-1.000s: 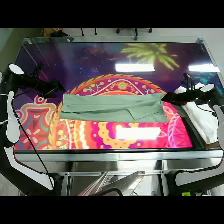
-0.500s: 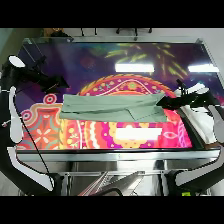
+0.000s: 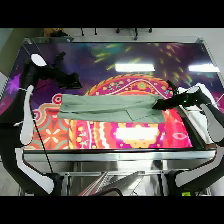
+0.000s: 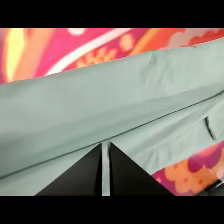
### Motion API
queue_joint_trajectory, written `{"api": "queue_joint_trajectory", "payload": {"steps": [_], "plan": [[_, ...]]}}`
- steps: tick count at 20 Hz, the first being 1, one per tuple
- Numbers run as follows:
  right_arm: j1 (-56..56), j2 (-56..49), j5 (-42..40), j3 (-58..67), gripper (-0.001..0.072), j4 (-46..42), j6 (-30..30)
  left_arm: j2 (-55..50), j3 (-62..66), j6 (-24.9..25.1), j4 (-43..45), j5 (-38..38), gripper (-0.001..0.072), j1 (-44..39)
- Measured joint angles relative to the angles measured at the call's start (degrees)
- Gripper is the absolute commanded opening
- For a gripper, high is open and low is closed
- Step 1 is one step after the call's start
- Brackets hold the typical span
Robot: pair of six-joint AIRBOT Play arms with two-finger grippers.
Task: Fold the shirts.
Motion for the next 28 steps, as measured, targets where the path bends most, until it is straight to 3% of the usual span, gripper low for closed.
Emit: {"api": "queue_joint_trajectory", "payload": {"steps": [8, 16, 19, 23, 27, 28], "plan": [[-0.28, 10.45, 14.47, 14.12, 0.0017, 1.27, 6.25, -10.93, 0.0, -0.15, -1.09, 10.67, 0.0014, -19.78], [-0.44, 12.52, 22.99, 28.04, 0.0017, 3.72, 10.69, -18.14, 0.09, -0.11, -17.51, 25.57, 0.0014, -29.05], [0.52, 12.5, 23.52, 28.96, 0.0017, 4.72, 11.61, -15.76, 0.09, 1.79, -22.91, 24.3, 0.0013, -26.82], [7.23, 11.58, 21.38, 29.35, 0.0017, 6.49, 12.59, -6.05, 0.13, 6.38, -30.27, 15.91, 0.0013, -17.16], [22.03, 6.84, 11.26, 29.46, 0.0018, 7.3, 13.6, 7.58, 0.15, 10.19, -39.56, 7.04, 0.0013, -2.78], [26.75, 4.46, 7.45, 29.46, 0.0052, 7.3, 13.79, 10.8, 0.15, 11.1, -41.4, 4.63, 0.0013, 0.72]]}}
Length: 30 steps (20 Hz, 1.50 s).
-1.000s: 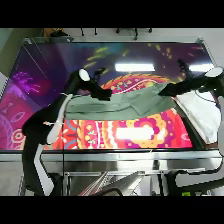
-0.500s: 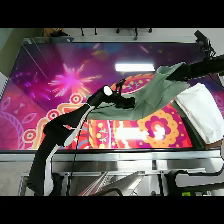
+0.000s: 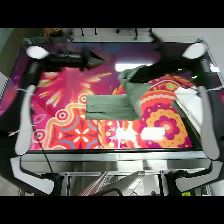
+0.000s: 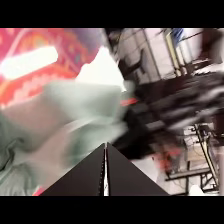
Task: Fold the shirts.
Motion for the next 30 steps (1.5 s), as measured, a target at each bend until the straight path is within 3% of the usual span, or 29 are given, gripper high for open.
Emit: {"api": "queue_joint_trajectory", "payload": {"steps": [1, 2, 6, 9, 12, 14, 19, 22, 28, 29, 30], "plan": [[4.39, -2.64, -3.8, 0.0, 0.0289, -0.02, 0.2, 2.75, -0.02, 0.68, -1.01, -2.03, 0.0014, 2.99], [8.94, -5.95, -8.15, 0.0, 0.0473, -0.31, 0.46, 5.35, -0.11, 1.44, -1.84, -4.13, 0.0013, 5.86], [20.5, -17.62, -20.41, 0.07, 0.0477, -2.64, 1.01, 13.42, -2.8, 3.85, -3.56, -11.08, 0.0013, 13.49], [21.18, -17.94, -21.84, 0.17, 0.0478, -3.32, 1.92, 18.16, -7.48, 6.19, -4.04, -13.07, 0.0013, 17.0], [15.98, -12.76, -19.89, 0.24, 0.0486, -4.22, 3.21, 21.31, -12.11, 7.91, -4.28, -13.77, 0.0013, 18.99], [10.49, -8.7, -17.29, 0.24, 0.0648, -6.8, 5.14, 22.82, -14.84, 8.9, -4.37, -14.01, 0.0013, 19.74], [-2.99, -4.09, -5.42, -2.91, 0.0648, -18.71, 14.14, 24.35, -18.86, 10.03, -4.55, -14.8, 0.0013, 20.37], [-6.25, -3.96, -3.74, -10.25, 0.0648, -21.16, 15.74, 24.57, -19.52, 10.25, -4.72, -15.12, 0.0014, 20.46], [-7.82, -9.53, -7.3, -19.39, 0.0646, -11.52, 11.3, 24.68, -19.82, 10.45, -4.68, -15.47, 0.0013, 20.46], [-7.93, -10.49, -7.43, -19.76, 0.063, -8.33, 10.14, 24.68, -19.85, 10.43, -4.5, -15.45, 0.0013, 20.46], [-7.98, -11.47, -7.56, -20.06, 0.0551, -5.27, 8.85, 24.68, -19.85, 10.45, -4.39, -15.47, 0.0014, 20.46]]}}
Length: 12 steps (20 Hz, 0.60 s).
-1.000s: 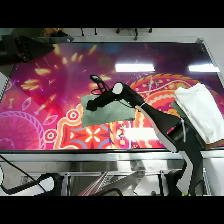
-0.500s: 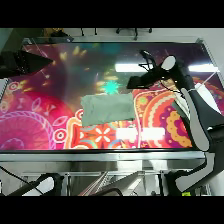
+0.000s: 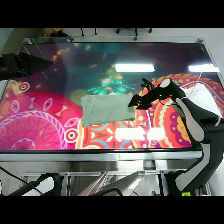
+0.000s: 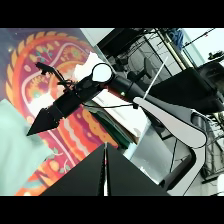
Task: Fold the shirts.
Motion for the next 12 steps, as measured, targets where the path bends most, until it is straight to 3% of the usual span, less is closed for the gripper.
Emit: {"api": "queue_joint_trajectory", "payload": {"steps": [1, 2, 3, 8, 12], "plan": [[0.0, -0.83, -0.09, -0.22, 0.0361, 2.14, -1.11, 0.0, 0.0, 0.0, -0.04, -0.02, 0.0014, 0.0], [0.07, -1.51, -0.37, -0.46, 0.0084, 3.52, -2.36, 0.0, 0.0, 0.0, 0.0, 0.0, 0.0013, 0.0], [0.13, -2.12, -0.79, -0.68, 0.0018, 5.46, -4.13, 0.0, 0.0, 0.0, -0.02, -0.02, 0.0013, 0.0], [-0.37, 1.81, -0.59, 1.9, 0.0017, 19.41, -12.04, 0.0, 0.0, -0.02, -0.07, -0.02, 0.0013, 0.0], [-5.46, 8.9, -4.48, 9.33, 0.0017, 23.32, -10.99, 0.0, 0.0, -0.04, -0.07, -0.02, 0.0013, 0.0]]}}
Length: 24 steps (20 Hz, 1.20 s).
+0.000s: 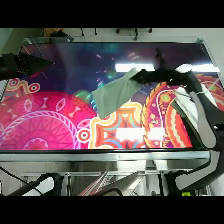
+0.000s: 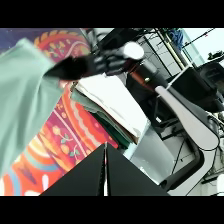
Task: Fold the shirts.
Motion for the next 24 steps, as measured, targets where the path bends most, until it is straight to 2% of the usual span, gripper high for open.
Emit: {"api": "queue_joint_trajectory", "payload": {"steps": [7, 13, 18, 21, 24], "plan": [[-16.65, 7.3, -9.27, 7.58, 0.0016, 1.64, 7.82, 0.0, 0.0, -0.15, 0.0, -1.51, 0.0014, 0.0], [-32.74, 10.71, -10.08, 8.55, 0.0017, -0.72, 17.25, 0.0, 0.0, -0.13, 0.04, -4.15, 0.0014, 0.0], [-41.42, 15.08, -0.13, 8.68, 0.0016, -16.0, 30.27, 0.0, 0.0, 0.04, 0.07, -4.7, 0.0013, 0.0], [-45.03, 17.66, 10.67, 8.7, 0.0018, -28.61, 36.98, 0.0, 0.0, 0.07, 0.07, -5.22, 0.0013, 0.0], [-47.58, 19.19, 22.67, 8.57, 0.0018, -40.57, 40.52, 0.0, 0.0, 0.55, 0.04, -5.77, 0.0013, 0.0]]}}
